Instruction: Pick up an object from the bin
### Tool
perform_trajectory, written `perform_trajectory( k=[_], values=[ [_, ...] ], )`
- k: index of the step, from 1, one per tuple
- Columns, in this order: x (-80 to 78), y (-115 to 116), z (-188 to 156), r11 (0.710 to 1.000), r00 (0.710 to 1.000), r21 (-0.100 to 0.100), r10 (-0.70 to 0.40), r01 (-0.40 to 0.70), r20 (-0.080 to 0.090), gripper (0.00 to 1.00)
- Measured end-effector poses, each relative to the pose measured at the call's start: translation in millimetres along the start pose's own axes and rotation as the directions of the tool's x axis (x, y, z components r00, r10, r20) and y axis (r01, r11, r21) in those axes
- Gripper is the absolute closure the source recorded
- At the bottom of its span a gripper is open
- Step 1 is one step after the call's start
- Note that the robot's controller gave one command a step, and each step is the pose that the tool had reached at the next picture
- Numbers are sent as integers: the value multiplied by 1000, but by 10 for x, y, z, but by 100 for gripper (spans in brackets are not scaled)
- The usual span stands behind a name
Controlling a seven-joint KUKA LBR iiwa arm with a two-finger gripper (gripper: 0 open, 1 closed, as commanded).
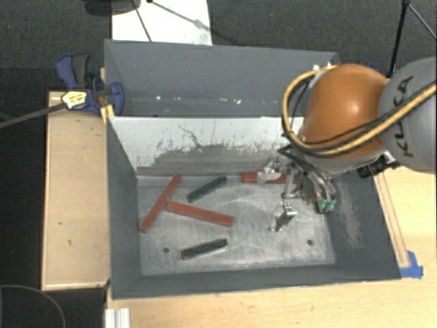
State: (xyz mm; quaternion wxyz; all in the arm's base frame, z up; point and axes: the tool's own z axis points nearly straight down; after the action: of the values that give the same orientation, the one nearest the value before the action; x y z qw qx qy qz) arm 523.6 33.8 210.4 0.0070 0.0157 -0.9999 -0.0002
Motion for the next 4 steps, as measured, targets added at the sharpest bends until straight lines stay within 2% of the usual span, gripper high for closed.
perform_trajectory(
  k=[1,2,3,4],
  values=[
    [-127,161,47,999,999,1,-38,38,33,0],
    [-22,331,696,1000,1000,-1,19,-19,21,0],
    [143,407,1351,999,999,-1,40,-40,17,100],
    [145,405,1364,999,999,-1,41,-41,17,0]
  ],
)
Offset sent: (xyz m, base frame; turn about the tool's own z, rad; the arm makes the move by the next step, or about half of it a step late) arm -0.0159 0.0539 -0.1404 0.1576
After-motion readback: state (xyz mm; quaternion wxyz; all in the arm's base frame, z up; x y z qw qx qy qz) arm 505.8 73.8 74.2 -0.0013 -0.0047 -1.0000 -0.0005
